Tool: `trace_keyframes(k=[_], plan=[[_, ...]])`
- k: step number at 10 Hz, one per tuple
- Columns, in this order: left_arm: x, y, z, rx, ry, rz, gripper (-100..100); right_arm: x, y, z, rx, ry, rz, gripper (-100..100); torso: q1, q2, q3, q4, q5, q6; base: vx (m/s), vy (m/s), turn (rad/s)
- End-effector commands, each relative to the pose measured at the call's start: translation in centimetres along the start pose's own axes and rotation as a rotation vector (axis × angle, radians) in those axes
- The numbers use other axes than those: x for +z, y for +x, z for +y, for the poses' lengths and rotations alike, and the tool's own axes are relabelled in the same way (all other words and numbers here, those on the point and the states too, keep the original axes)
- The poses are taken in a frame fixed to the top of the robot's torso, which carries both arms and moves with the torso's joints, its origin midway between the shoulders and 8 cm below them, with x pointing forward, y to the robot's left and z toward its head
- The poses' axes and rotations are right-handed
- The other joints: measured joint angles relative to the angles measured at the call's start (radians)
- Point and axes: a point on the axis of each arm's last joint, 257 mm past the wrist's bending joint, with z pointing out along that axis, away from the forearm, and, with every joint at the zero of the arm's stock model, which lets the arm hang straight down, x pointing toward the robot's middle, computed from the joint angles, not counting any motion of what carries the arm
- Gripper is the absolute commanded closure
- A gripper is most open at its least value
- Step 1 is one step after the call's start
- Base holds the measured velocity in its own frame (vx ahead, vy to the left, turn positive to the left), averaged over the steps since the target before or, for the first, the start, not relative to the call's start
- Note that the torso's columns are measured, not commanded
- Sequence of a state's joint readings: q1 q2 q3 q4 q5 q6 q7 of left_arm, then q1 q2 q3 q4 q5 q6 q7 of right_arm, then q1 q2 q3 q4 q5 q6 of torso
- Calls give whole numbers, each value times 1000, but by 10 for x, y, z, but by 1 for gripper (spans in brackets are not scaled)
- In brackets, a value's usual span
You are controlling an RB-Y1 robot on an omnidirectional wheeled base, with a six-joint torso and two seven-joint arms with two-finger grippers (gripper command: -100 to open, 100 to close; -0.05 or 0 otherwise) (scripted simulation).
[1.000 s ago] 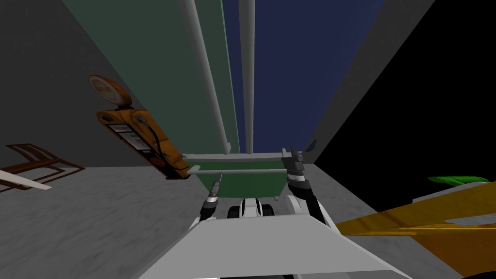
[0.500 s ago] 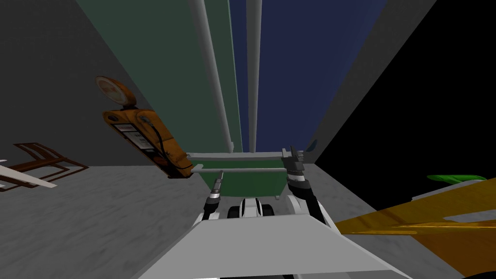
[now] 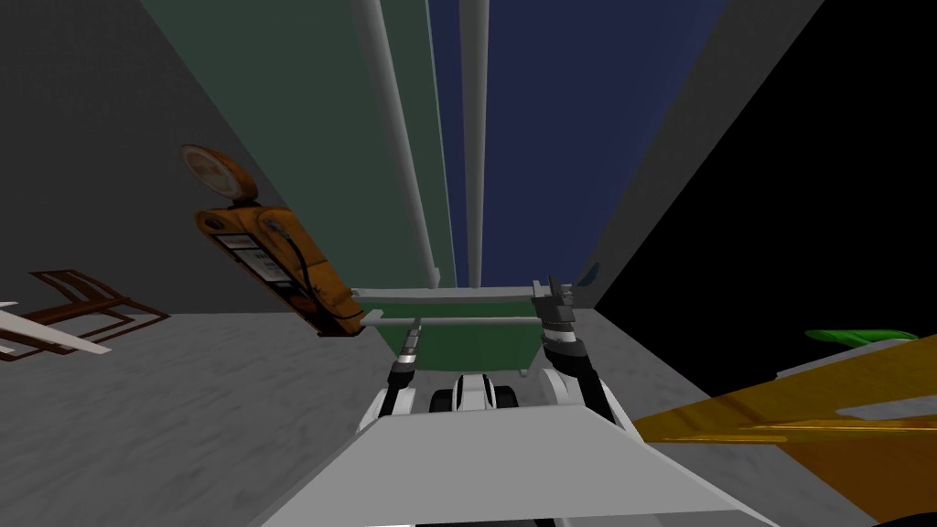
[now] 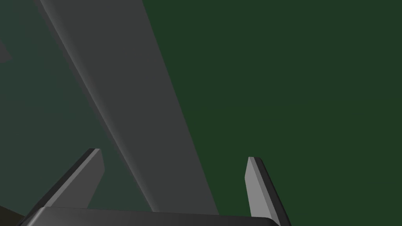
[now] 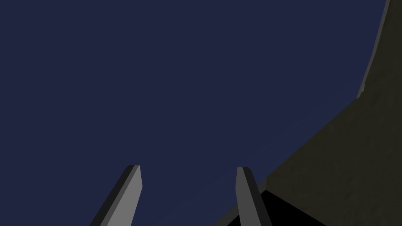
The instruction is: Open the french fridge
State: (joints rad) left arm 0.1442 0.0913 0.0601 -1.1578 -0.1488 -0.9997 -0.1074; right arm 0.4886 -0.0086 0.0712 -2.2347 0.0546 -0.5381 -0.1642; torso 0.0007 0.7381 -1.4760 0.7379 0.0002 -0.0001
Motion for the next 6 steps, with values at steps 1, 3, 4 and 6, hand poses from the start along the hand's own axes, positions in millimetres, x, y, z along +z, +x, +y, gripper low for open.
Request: trace_keyframes(k=[1, 3, 4, 6], plan=[[-16, 4, 0, 1, 0, 0, 100, 0, 0, 0, 0, 0, 0, 0, 0, 0, 0, 0, 0, 0, 10, 18, -1], [-30, 7, 0, 2, 0, -1, 100, 0, 0, 0, 0, 0, 0, 0, 0, -3, -1, -3, 1, 1, 6, 18, -4], [-22, 5, -4, -1, 10, -4, 100, 0, 0, 0, 0, 0, 0, 0, 0, -4, -1, -4, 1, 0, 0, 0, 0], [-12, 2, -4, -3, 5, 5, 100, 0, 0, 0, 0, 0, 0, 0, 0, 2, 1, -1, 0, 0, -136, -20, 26]])
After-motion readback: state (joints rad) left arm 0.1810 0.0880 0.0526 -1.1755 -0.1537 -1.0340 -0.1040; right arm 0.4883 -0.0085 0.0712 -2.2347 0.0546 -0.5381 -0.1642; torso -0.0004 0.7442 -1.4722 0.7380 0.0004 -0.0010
